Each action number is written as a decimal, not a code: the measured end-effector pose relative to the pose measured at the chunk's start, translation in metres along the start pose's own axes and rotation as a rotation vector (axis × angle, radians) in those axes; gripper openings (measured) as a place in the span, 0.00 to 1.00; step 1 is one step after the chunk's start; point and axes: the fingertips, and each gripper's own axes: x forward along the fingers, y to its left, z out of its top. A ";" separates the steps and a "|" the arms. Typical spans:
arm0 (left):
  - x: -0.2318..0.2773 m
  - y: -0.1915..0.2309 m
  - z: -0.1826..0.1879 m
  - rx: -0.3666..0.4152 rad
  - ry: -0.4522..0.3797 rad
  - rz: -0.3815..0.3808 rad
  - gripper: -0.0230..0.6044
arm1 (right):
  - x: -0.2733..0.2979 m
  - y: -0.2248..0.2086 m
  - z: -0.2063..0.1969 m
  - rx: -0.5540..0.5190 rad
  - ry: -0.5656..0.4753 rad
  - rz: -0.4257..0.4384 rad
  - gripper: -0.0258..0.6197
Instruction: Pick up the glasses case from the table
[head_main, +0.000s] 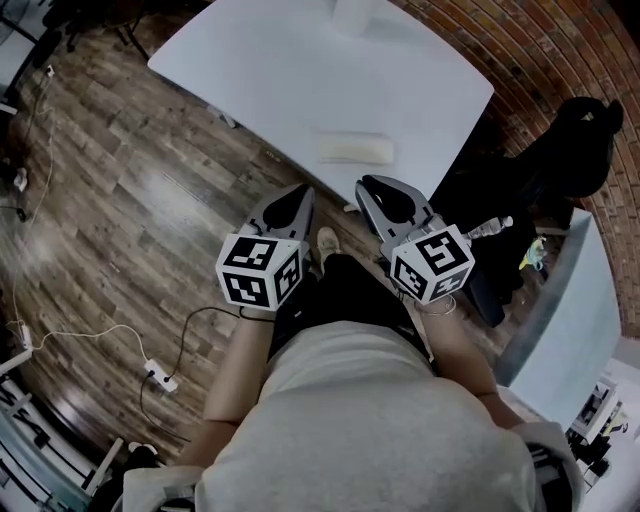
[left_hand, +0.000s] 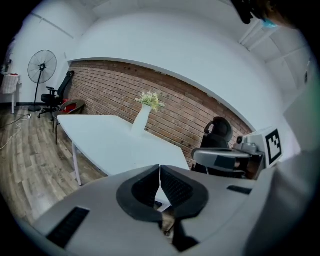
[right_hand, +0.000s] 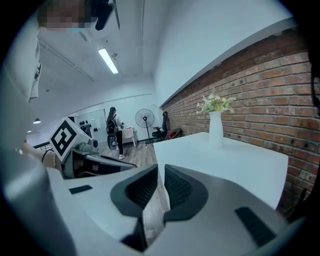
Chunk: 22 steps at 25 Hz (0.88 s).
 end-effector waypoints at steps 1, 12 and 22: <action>0.003 0.002 0.002 -0.002 -0.002 0.007 0.05 | 0.003 -0.004 0.000 0.000 0.009 0.008 0.10; 0.036 0.014 -0.010 -0.070 0.011 0.038 0.05 | 0.027 -0.045 -0.012 -0.082 0.106 0.097 0.12; 0.073 0.023 -0.021 -0.102 0.052 0.074 0.05 | 0.064 -0.068 -0.037 -0.310 0.262 0.189 0.25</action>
